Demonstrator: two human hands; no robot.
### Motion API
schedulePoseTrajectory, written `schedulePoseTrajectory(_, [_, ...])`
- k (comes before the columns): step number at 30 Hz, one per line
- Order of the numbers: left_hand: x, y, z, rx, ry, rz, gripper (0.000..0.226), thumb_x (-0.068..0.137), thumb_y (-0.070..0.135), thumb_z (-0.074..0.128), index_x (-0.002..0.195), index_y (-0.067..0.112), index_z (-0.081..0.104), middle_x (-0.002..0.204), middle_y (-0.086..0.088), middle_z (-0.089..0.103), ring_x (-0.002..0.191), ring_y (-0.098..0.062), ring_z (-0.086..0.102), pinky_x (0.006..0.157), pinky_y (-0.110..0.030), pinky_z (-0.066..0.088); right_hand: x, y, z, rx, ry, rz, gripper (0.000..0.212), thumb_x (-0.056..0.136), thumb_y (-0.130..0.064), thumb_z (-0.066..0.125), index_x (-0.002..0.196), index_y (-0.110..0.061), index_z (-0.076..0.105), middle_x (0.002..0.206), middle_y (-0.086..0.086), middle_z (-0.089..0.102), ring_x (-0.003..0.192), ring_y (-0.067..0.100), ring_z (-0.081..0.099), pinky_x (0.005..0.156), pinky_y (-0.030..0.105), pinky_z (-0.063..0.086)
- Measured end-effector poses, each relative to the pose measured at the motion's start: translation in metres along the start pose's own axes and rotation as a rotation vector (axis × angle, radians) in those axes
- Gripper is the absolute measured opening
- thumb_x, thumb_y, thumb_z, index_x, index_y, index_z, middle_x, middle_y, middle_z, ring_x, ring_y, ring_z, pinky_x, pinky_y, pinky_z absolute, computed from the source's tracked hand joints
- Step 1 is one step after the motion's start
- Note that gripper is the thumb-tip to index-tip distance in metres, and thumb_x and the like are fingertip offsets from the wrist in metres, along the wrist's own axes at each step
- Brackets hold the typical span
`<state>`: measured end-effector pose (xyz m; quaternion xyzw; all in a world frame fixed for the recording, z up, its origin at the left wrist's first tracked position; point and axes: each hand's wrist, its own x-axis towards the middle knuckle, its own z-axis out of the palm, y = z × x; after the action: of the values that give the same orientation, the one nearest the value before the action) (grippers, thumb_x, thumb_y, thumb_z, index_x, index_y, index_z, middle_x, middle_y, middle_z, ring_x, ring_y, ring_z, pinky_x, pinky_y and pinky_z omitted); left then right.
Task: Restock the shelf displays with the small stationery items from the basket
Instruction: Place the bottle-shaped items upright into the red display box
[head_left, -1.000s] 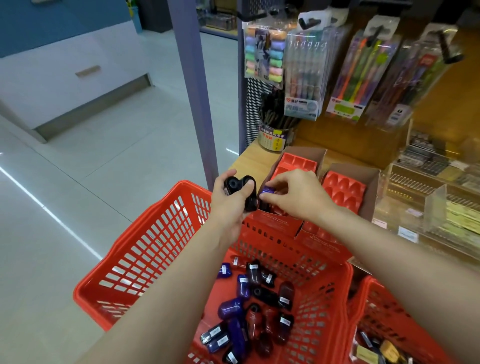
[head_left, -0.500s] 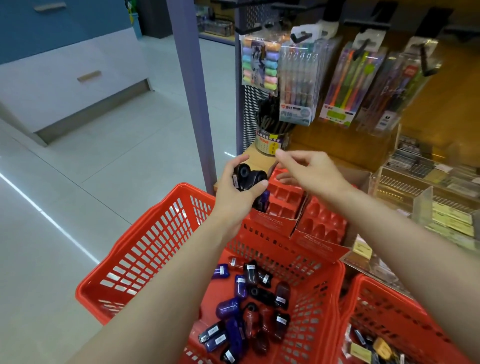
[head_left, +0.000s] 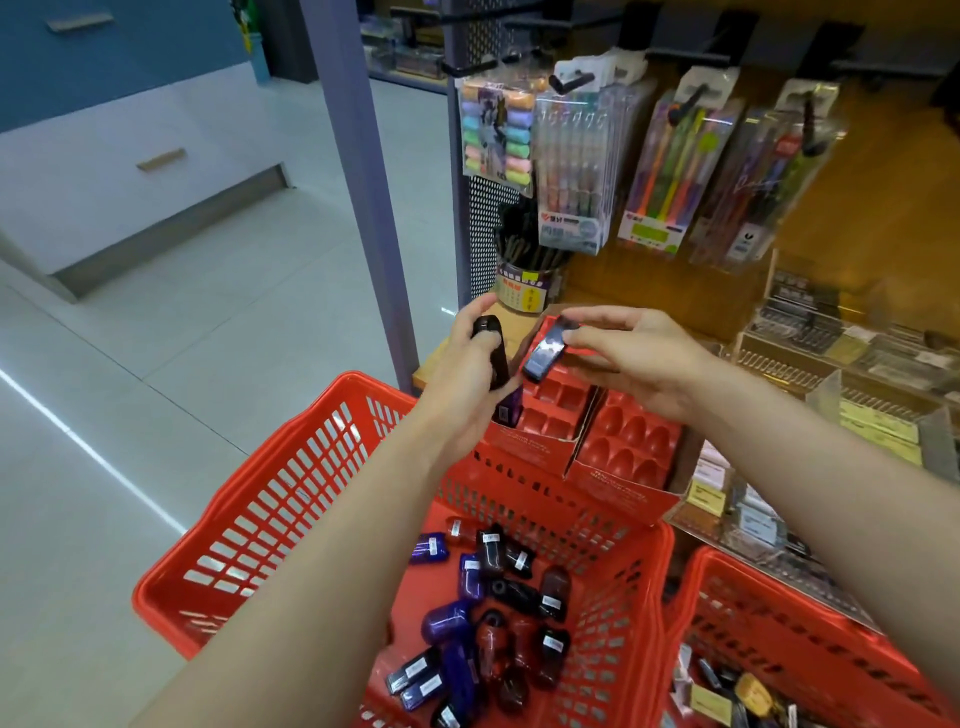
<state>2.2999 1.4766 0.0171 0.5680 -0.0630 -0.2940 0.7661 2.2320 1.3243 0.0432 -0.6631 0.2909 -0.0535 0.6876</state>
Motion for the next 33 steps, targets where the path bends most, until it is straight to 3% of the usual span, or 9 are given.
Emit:
schedulePoseTrajectory(7, [0.01,-0.009,-0.022,0.016,0.026,0.03,0.055,0.104,0.001,0.038,0.149,0.034,0.034,0.122,-0.004,0.063,0.111,-0.014,0.063,0.094,-0.038,0.055,0.023,0.013,-0.001,-0.101,0.031,-0.081,0.031,0.089,0.001,0.066,0.113,-0.02,0.069,0.114,0.012,0.065,0.095,0.025,0.072,0.085,0.036,0.06])
schedulePoseTrajectory(13, [0.011,-0.014,-0.036,0.138,0.118,0.097,0.041,0.101,0.003,0.05,0.137,0.022,0.049,0.117,0.0,0.069,0.096,-0.005,0.07,0.087,-0.03,0.057,0.039,0.015,0.012,-0.588,0.123,-0.269,0.031,0.086,-0.027,0.074,0.115,-0.02,0.067,0.115,-0.003,0.065,0.104,0.015,0.062,0.093,0.035,0.052])
schedulePoseTrajectory(15, [0.012,-0.015,-0.039,0.181,0.142,0.103,0.035,0.1,0.005,0.051,0.133,0.017,0.053,0.119,-0.002,0.068,0.105,-0.012,0.067,0.092,-0.032,0.056,0.039,0.015,0.015,-0.627,0.18,-0.287,0.03,0.083,-0.037,0.075,0.105,-0.02,0.064,0.103,-0.005,0.067,0.093,0.01,0.063,0.079,0.028,0.052])
schedulePoseTrajectory(18, [0.012,-0.014,-0.04,0.233,0.149,0.106,0.035,0.101,0.007,0.051,0.134,0.019,0.053,0.128,-0.004,0.061,0.117,-0.018,0.059,0.096,-0.034,0.054,0.034,0.013,0.013,-0.612,0.196,-0.35,0.021,0.089,-0.037,0.069,0.106,-0.027,0.062,0.08,-0.009,0.066,0.056,-0.002,0.062,0.05,0.008,0.041])
schedulePoseTrajectory(20, [0.01,-0.012,-0.038,0.233,0.138,0.098,0.038,0.102,0.007,0.05,0.136,0.022,0.052,0.132,-0.004,0.056,0.117,-0.017,0.056,0.092,-0.031,0.057,0.031,0.01,0.01,-0.642,0.165,-0.341,0.015,0.093,-0.035,0.064,0.105,-0.028,0.07,0.086,-0.008,0.07,0.046,0.001,0.059,0.046,0.006,0.039])
schedulePoseTrajectory(23, [0.005,-0.01,-0.035,0.262,0.108,0.096,0.039,0.102,0.005,0.049,0.136,0.024,0.052,0.133,-0.005,0.055,0.116,-0.016,0.056,0.092,-0.032,0.057,0.029,0.006,0.006,-0.611,0.111,-0.199,0.01,0.09,-0.025,0.07,0.1,-0.025,0.072,0.102,-0.002,0.068,0.059,0.009,0.065,0.05,0.01,0.048])
schedulePoseTrajectory(26, [0.0,-0.011,-0.031,0.284,0.074,0.091,0.04,0.102,0.004,0.048,0.138,0.022,0.05,0.132,-0.005,0.056,0.113,-0.014,0.058,0.094,-0.032,0.056,0.029,0.009,0.006,-0.582,0.028,-0.048,0.033,0.085,-0.01,0.074,0.116,-0.017,0.067,0.11,0.004,0.067,0.07,0.013,0.071,0.069,0.026,0.06])
schedulePoseTrajectory(30, [-0.001,-0.011,-0.027,0.353,0.04,0.119,0.04,0.102,0.003,0.047,0.138,0.021,0.05,0.128,-0.002,0.061,0.108,-0.01,0.061,0.092,-0.025,0.055,0.038,0.014,0.015,-0.833,0.018,-0.135,0.033,0.089,-0.027,0.072,0.12,-0.019,0.064,0.101,-0.003,0.072,0.059,0.001,0.069,0.065,0.021,0.055])
schedulePoseTrajectory(33, [-0.001,-0.013,-0.028,0.414,0.032,0.153,0.041,0.101,0.005,0.05,0.138,0.022,0.051,0.125,0.001,0.065,0.113,-0.009,0.061,0.08,-0.01,0.051,0.045,0.019,0.023,-0.879,0.061,-0.184,0.036,0.088,-0.03,0.073,0.121,-0.02,0.064,0.095,-0.001,0.074,0.055,-0.001,0.067,0.065,0.02,0.055])
